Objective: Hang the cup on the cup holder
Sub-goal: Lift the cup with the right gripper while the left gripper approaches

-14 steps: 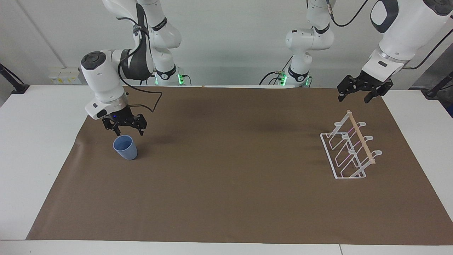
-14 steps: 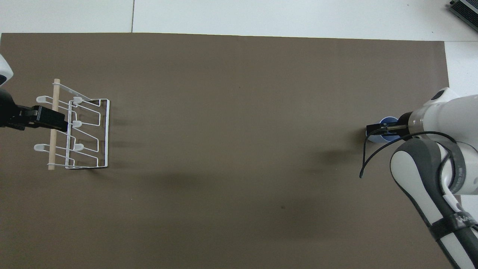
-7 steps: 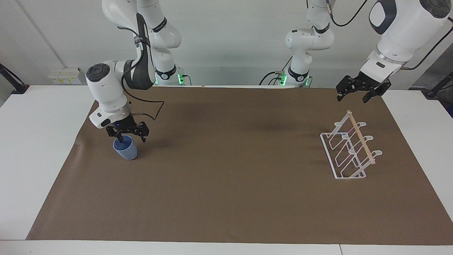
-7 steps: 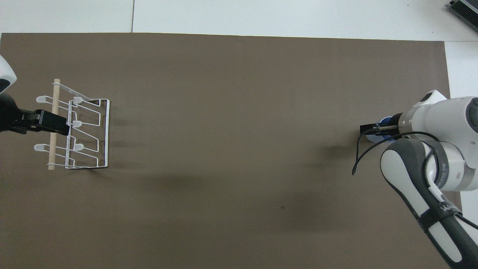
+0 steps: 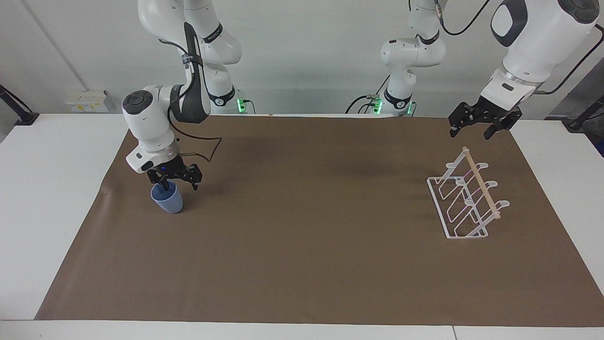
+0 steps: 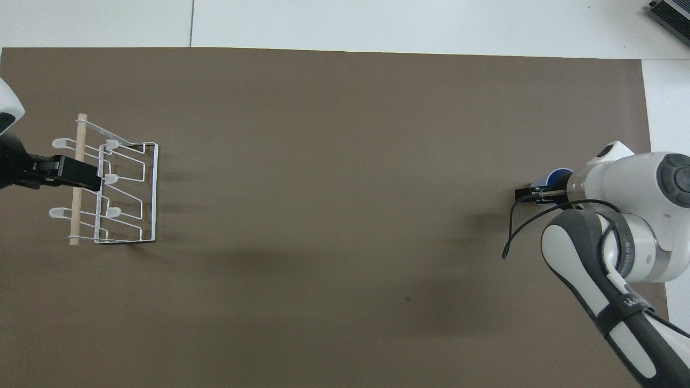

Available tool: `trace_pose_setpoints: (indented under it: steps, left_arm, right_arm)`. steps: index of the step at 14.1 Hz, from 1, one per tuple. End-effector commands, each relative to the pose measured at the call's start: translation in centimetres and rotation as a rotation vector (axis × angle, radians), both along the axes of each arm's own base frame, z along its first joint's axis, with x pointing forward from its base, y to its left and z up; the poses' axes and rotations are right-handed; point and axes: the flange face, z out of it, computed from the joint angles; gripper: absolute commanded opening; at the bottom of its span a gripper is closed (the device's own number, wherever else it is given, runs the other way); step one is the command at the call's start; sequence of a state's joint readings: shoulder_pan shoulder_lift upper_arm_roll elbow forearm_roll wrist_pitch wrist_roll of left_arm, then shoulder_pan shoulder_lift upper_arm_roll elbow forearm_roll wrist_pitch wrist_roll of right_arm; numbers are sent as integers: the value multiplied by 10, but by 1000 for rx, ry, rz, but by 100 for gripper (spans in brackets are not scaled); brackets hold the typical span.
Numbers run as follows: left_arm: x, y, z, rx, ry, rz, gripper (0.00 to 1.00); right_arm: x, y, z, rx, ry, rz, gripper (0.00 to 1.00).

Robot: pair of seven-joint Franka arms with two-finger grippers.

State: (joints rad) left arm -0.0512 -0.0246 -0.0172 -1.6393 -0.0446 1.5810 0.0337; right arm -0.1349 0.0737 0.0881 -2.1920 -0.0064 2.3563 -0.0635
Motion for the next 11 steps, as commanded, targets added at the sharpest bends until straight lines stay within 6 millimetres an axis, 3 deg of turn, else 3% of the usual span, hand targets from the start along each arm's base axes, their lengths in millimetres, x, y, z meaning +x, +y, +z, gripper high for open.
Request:
trace_pose_setpoints:
  steps: [1, 2, 5, 6, 11]
  left_arm:
    - [-9, -2, 0, -2, -19, 4, 100]
    - [-9, -4, 0, -3, -18, -1, 100]
    - [-9, -4, 0, -3, -21, -1, 100]
    - [-8, -4, 1, -2, -22, -1, 100]
    - [-12, -4, -2, -2, -6, -4, 100]
  right_arm:
    - [-4, -2, 0, 11, -14, 7, 69]
    - [-4, -2, 1, 11, -17, 4, 58]
    - [-4, -1, 1, 12, -10, 6, 9]
    - [-4, -1, 1, 12, -8, 6, 0]
    - [-5, 0, 0, 12, -7, 6, 0]
